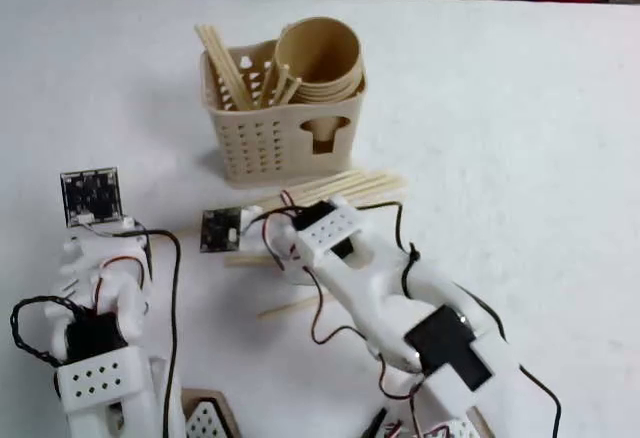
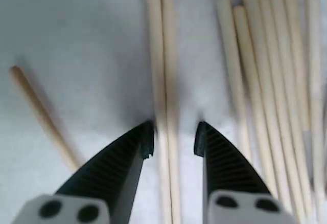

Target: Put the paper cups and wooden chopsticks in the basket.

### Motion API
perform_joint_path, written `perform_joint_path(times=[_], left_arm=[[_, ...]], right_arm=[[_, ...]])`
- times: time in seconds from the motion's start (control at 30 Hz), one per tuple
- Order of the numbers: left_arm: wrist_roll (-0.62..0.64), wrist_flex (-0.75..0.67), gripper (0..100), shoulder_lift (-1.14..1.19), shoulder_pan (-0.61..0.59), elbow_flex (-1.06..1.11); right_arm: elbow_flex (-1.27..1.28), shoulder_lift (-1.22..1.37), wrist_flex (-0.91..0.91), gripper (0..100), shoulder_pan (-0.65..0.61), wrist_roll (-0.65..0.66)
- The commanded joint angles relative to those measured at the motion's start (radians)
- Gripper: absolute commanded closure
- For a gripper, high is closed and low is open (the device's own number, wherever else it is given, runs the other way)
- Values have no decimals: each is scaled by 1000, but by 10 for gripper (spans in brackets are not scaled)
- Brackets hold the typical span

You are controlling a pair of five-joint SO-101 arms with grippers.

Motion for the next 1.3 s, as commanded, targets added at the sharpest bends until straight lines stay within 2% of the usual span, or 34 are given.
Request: perform_joint_path(times=[0.0,0.2,0.4,0.83,1.03,1.1,1.27], left_arm=[[-8,-28,932,-16,-5,-8],[-8,-28,932,-16,-7,-8],[-8,-28,932,-16,-7,-8],[-8,-28,932,-16,-7,-8],[-8,-28,932,-16,-7,-8],[-8,-28,932,-16,-5,-8],[-8,-28,932,-16,-4,-8]], right_arm=[[-75,38,48,868,-16,0],[-86,50,65,985,-41,2],[-89,35,39,981,-35,-9],[-54,-166,35,981,-21,-51],[-46,-165,28,979,30,-43],[-48,-165,28,944,61,-41],[-64,-163,31,738,93,-38]])
